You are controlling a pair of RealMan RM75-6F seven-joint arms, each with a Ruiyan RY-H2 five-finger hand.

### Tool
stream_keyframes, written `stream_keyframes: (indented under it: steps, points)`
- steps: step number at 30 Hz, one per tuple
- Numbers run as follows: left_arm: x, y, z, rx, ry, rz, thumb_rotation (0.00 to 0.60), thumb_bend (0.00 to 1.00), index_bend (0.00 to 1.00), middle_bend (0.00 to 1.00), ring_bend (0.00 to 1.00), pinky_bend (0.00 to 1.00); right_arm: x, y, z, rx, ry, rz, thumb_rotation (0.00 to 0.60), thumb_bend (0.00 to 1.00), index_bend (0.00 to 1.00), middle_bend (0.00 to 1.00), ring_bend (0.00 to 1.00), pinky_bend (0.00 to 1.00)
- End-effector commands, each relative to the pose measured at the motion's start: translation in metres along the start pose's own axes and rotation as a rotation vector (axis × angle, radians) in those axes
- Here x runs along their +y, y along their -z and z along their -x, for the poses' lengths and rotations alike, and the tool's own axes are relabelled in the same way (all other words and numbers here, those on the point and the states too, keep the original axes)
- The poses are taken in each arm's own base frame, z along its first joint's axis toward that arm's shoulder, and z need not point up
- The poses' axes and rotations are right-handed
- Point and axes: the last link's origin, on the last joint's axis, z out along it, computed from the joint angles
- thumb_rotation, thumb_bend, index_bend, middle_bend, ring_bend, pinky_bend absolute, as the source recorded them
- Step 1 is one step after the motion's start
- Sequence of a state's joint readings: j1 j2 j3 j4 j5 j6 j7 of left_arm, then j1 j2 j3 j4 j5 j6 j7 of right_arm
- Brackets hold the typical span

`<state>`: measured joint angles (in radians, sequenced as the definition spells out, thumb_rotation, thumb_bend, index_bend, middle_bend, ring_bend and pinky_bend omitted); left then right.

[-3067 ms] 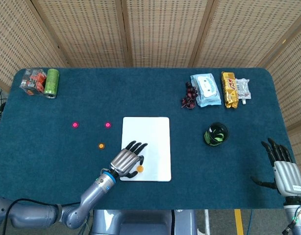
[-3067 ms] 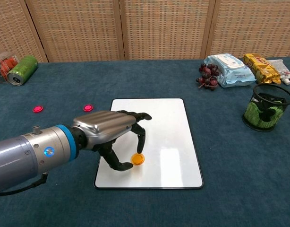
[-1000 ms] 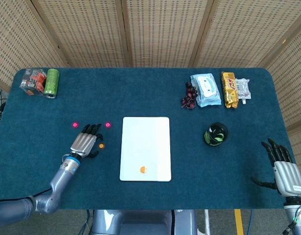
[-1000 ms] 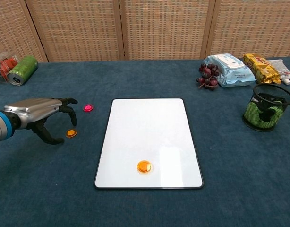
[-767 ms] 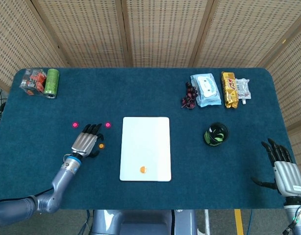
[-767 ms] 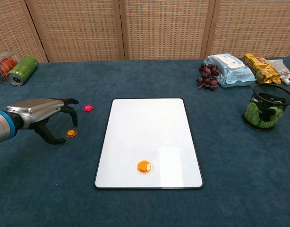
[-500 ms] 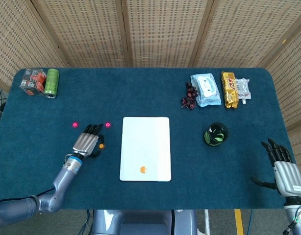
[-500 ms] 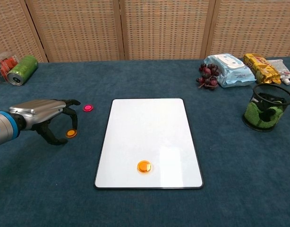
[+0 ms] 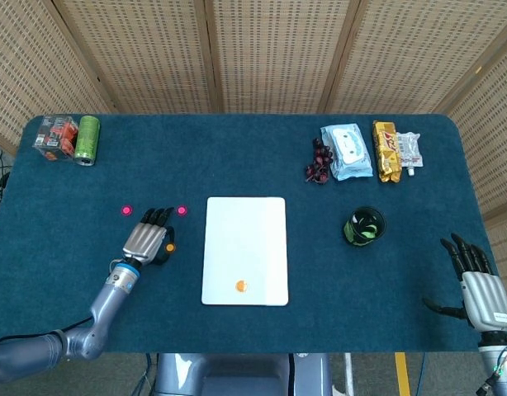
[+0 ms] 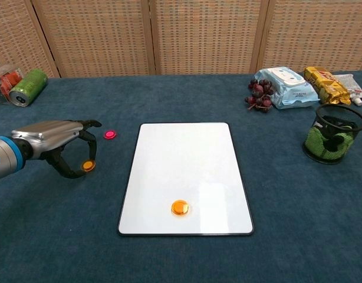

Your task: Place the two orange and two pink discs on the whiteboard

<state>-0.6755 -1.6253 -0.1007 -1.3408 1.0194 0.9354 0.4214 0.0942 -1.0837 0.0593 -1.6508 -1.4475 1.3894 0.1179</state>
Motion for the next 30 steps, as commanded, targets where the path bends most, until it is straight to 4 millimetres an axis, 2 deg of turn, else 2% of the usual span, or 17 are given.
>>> stream_keyframes:
  steps: [1,6,9,20,25,30]
  points:
    - [0.004,0.004,-0.009,0.022,0.008,0.02,0.6,0.34,0.55,0.0,0.0,0.0,0.0,0.0,0.0,0.0,-0.001,0.0,0.6,0.0,0.02,0.0,0.0,0.0]
    - [0.017,0.012,-0.018,0.04,0.009,0.068,0.6,0.34,0.55,0.0,0.0,0.0,0.0,0.0,0.0,-0.001,0.0,0.0,0.6,0.0,0.02,0.0,0.0,0.0]
    - [0.032,0.02,-0.02,0.039,0.006,0.124,0.6,0.34,0.55,0.0,0.0,0.0,0.0,0.0,0.0,-0.001,0.002,0.0,0.6,0.0,0.02,0.0,0.0,0.0]
    - [0.091,0.034,-0.003,-0.024,-0.007,0.278,0.6,0.33,0.55,0.0,0.0,0.0,0.0,0.0,0.0,-0.001,-0.001,0.001,0.6,0.0,0.02,0.0,0.0,0.0]
    - [0.104,0.035,0.005,-0.045,-0.027,0.29,0.6,0.33,0.55,0.0,0.0,0.0,0.001,0.0,0.0,-0.003,-0.004,0.001,0.6,0.0,0.02,0.0,0.0,0.0]
    - [0.108,0.037,0.008,-0.061,-0.041,0.287,0.6,0.33,0.55,0.0,0.0,0.0,0.001,0.0,0.0,-0.004,-0.005,-0.001,0.6,0.0,0.02,0.0,0.0,0.0]
